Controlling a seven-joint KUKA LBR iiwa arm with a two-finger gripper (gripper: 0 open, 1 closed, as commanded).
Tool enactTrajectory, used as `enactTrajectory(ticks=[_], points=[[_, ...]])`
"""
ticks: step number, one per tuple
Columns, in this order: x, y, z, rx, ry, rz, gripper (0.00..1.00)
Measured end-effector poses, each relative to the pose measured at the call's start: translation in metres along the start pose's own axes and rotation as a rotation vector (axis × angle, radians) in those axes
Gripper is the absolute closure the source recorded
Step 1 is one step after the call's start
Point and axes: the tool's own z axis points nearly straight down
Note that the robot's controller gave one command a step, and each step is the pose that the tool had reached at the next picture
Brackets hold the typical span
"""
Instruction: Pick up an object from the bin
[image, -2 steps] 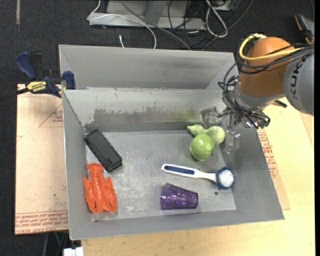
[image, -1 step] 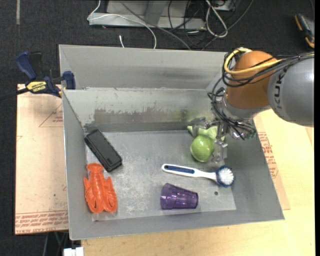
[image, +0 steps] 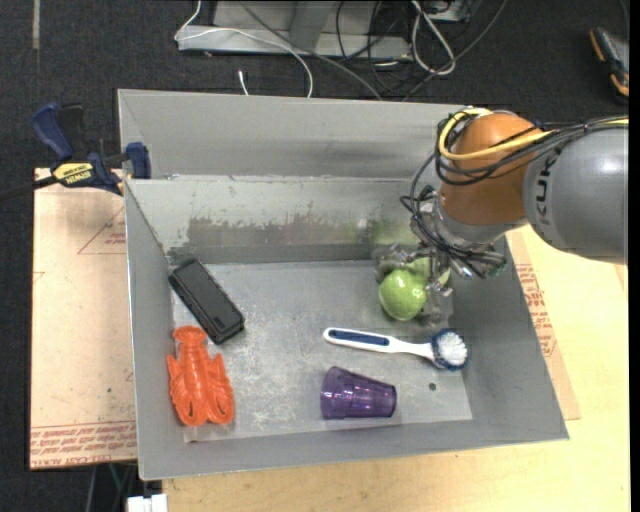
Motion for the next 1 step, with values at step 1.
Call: enactTrajectory(ticks=[1], points=[[-0.0022, -0.0005, -0.001, -0.01, 0.003, 0.169, 1.0]])
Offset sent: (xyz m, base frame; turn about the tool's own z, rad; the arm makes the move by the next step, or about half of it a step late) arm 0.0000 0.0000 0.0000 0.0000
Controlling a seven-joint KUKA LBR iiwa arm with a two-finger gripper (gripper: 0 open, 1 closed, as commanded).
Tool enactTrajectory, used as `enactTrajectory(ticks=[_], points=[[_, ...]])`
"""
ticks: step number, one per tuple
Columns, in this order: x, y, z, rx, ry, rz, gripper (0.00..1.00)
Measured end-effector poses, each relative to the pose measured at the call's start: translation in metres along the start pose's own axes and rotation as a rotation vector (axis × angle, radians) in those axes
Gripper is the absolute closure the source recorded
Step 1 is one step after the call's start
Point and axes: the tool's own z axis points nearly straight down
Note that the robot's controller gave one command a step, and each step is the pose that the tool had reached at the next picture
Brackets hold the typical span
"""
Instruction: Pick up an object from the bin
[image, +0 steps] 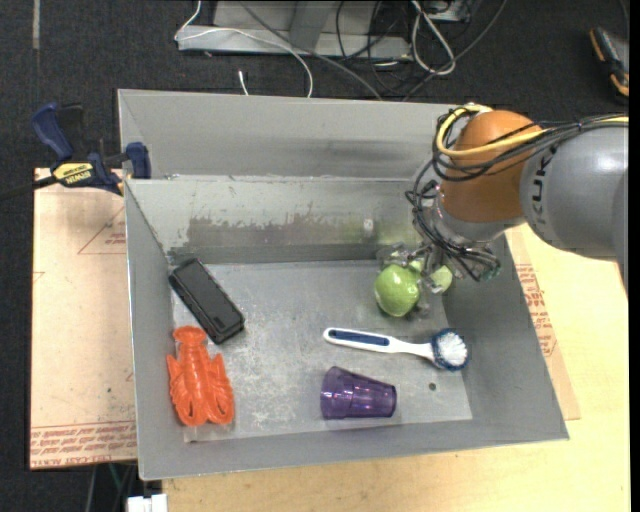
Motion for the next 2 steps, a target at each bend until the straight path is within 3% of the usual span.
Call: enactTrajectory(ticks=[2], points=[[-0.0002, 0.0006, -0.0091, -0.001, -0.001, 0.0, 1.0]])
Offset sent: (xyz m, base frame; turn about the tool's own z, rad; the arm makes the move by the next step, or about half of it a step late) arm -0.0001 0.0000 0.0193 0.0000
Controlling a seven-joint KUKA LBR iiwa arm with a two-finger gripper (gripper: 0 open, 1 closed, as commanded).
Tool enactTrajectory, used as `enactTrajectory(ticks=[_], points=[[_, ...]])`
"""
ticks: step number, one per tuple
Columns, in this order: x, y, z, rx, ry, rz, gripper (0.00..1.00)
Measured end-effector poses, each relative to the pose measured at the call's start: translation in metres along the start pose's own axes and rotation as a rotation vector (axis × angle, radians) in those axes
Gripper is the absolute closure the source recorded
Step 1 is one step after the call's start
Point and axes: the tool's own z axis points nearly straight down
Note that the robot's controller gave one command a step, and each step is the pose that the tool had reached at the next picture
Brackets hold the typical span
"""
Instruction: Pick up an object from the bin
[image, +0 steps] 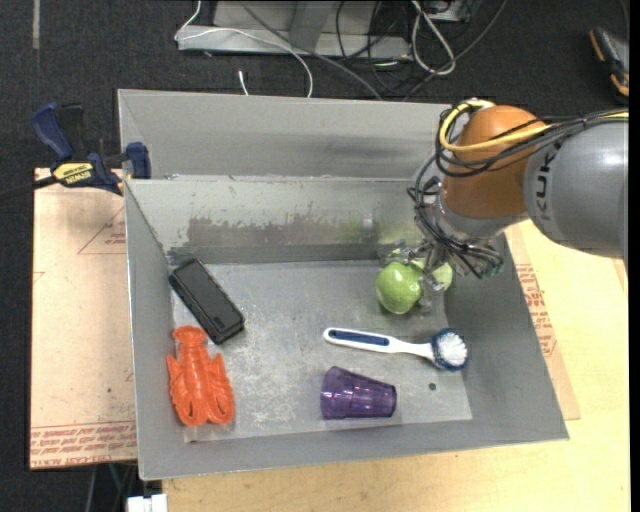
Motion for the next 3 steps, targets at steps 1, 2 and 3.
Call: enactTrajectory(ticks=[1, 2, 3], points=[[0.001, 0.002, -0.02, -0.004, 0.004, 0.0, 1.0], [-0.001, 0.002, -0.073, -0.004, 0.002, 0.0, 1.0], [-0.003, 0.002, -0.101, -0.001, -0.002, 0.0, 1.0]])
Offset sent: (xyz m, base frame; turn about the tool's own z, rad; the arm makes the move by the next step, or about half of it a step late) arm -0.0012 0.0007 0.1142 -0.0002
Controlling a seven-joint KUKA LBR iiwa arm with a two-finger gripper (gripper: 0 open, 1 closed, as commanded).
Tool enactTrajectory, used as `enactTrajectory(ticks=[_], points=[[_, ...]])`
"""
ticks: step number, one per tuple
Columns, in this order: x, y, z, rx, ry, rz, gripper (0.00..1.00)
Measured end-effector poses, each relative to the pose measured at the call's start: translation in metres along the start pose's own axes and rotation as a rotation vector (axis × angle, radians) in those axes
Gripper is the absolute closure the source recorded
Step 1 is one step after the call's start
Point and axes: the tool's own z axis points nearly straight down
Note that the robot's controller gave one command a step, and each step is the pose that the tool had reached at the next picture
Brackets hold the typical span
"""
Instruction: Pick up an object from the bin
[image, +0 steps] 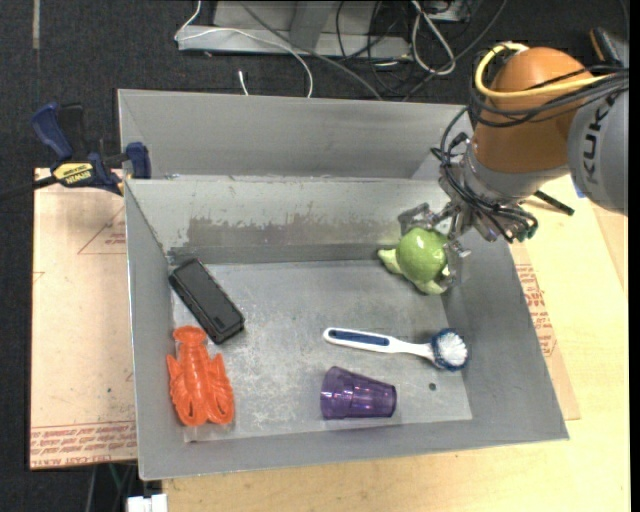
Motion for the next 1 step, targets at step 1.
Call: enactTrajectory(ticks=[1], points=[[-0.0021, -0.0005, -0.0163, 0.004, -0.007, 0.001, 1.0]])
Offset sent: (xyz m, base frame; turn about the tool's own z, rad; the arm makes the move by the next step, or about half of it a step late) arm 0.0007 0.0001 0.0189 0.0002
